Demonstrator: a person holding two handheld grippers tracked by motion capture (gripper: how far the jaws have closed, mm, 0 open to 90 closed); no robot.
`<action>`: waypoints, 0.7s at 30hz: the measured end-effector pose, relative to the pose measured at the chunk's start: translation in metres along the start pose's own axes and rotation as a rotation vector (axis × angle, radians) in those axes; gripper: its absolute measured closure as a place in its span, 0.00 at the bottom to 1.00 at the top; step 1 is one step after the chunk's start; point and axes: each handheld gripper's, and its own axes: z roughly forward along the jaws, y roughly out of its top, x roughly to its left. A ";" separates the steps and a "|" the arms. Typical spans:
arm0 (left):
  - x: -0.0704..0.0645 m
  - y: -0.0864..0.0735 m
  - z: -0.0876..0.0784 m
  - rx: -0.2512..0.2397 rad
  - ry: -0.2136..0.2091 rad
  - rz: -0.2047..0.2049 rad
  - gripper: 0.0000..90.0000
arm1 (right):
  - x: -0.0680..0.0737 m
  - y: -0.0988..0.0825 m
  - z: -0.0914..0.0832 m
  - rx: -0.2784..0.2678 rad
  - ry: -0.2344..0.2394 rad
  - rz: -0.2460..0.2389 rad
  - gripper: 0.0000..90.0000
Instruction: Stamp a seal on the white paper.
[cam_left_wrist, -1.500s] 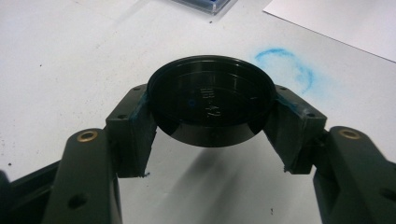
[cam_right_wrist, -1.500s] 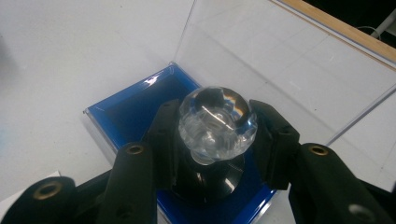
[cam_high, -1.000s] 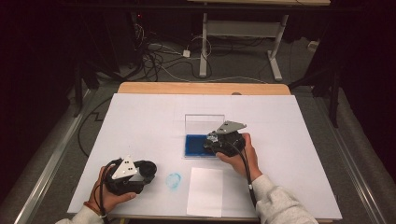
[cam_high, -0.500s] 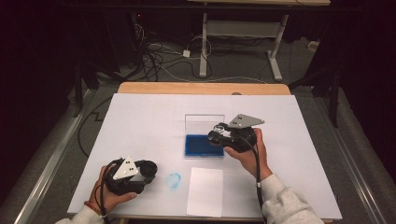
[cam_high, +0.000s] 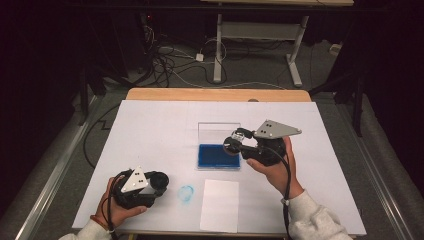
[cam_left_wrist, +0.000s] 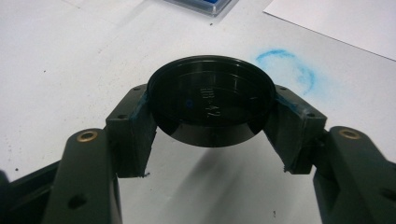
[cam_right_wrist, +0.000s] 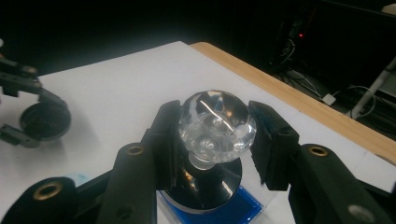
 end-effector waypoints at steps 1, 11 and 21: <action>0.000 0.000 0.000 0.000 0.000 0.000 0.41 | 0.002 0.001 -0.002 -0.004 0.000 -0.003 0.63; 0.000 0.000 0.000 0.003 0.003 0.003 0.41 | 0.017 0.004 -0.021 -0.025 0.036 -0.033 0.63; 0.000 0.000 0.000 0.003 0.002 0.002 0.41 | 0.040 -0.008 -0.021 -0.005 0.117 -0.059 0.63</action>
